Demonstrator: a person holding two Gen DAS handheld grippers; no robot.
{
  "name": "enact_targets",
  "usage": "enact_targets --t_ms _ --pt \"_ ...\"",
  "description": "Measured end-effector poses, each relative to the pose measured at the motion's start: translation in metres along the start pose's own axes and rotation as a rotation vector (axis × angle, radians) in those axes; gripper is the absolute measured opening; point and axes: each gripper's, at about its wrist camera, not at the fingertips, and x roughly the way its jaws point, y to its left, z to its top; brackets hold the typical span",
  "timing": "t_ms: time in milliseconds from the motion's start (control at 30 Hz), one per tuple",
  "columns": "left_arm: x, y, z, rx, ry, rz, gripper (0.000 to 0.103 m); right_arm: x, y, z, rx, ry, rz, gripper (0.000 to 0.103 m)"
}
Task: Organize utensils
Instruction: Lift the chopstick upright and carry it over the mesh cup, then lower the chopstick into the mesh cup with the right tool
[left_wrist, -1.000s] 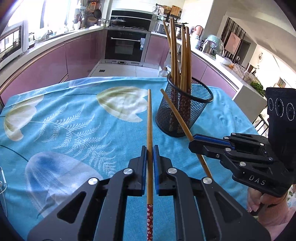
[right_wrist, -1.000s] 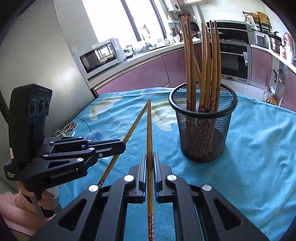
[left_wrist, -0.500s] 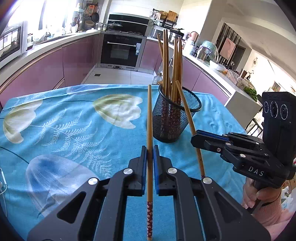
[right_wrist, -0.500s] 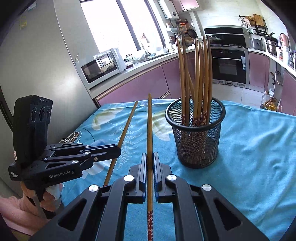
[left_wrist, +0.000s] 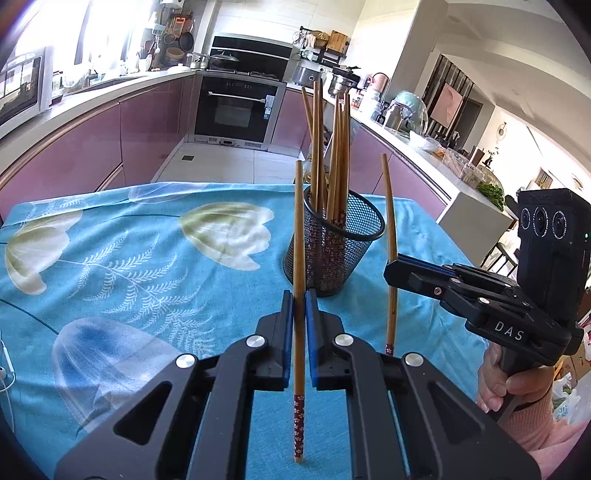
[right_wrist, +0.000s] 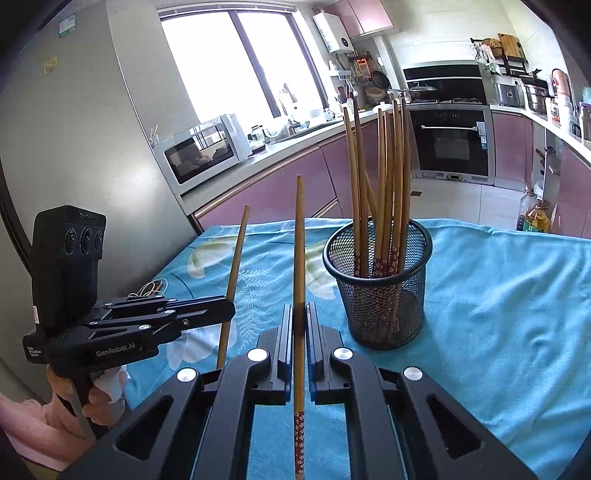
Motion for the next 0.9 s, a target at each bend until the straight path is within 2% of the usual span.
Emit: enact_targets --t_ms 900 --pt "-0.016 -0.012 0.017 0.018 -0.066 -0.031 0.008 -0.015 -0.003 0.018 -0.008 -0.072 -0.001 0.006"
